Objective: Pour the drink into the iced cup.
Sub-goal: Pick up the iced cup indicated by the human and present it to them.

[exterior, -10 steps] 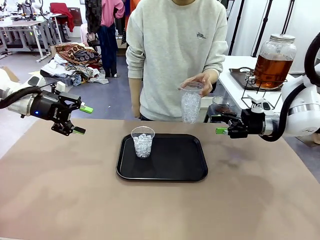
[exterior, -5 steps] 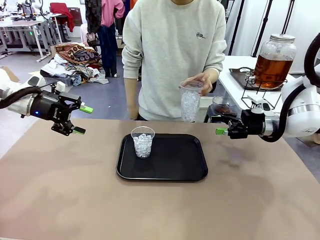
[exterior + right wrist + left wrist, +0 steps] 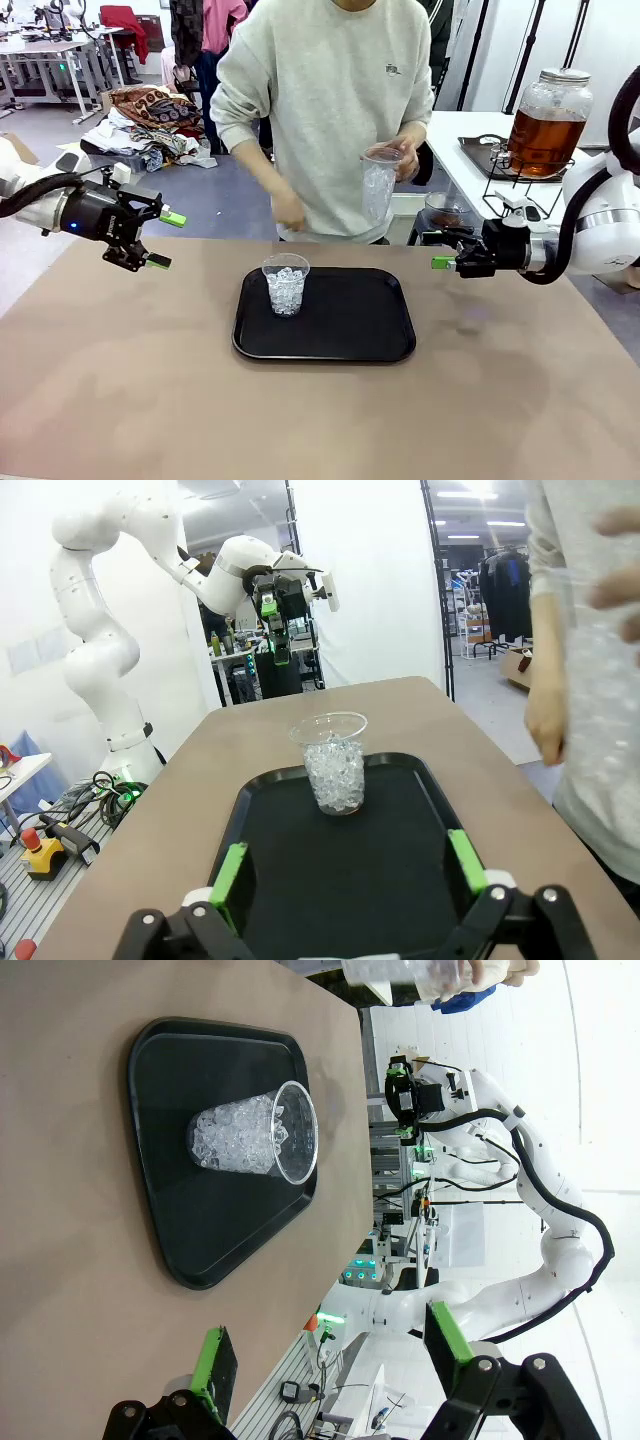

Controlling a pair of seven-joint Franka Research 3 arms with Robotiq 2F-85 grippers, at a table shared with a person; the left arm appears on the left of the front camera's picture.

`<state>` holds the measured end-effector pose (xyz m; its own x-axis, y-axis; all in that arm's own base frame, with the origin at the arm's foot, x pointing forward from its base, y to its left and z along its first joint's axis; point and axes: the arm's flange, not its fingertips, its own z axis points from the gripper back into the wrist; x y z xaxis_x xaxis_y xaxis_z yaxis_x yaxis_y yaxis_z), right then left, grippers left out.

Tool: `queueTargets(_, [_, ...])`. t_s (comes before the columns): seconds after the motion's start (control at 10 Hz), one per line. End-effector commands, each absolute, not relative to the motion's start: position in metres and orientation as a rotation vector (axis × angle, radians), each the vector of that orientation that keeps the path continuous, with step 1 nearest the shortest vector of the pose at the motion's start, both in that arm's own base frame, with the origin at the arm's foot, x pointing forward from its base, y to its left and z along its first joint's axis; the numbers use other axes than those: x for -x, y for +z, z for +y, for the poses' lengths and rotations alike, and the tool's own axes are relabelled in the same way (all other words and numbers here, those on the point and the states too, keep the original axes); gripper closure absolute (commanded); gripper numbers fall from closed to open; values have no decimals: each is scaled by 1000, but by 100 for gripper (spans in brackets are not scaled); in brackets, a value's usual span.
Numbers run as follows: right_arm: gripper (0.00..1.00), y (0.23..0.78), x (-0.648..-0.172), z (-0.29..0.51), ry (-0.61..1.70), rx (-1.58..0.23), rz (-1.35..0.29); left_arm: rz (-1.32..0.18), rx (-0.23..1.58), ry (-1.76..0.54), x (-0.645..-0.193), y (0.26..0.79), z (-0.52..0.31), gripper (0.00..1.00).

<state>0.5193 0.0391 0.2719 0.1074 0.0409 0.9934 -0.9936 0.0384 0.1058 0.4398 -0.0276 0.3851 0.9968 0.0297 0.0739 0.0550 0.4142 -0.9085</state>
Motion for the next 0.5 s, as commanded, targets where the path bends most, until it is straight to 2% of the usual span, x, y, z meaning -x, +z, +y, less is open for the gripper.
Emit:
queueTargets(0.0, [0,274,-520,39,1127,-1199,-1117,-85,1147,-16,-439,386,-28,0])
queueTargets(0.4, [0,274,-520,39,1127,-1199,-1117,-85,1147,-16,-439,386,-28,0])
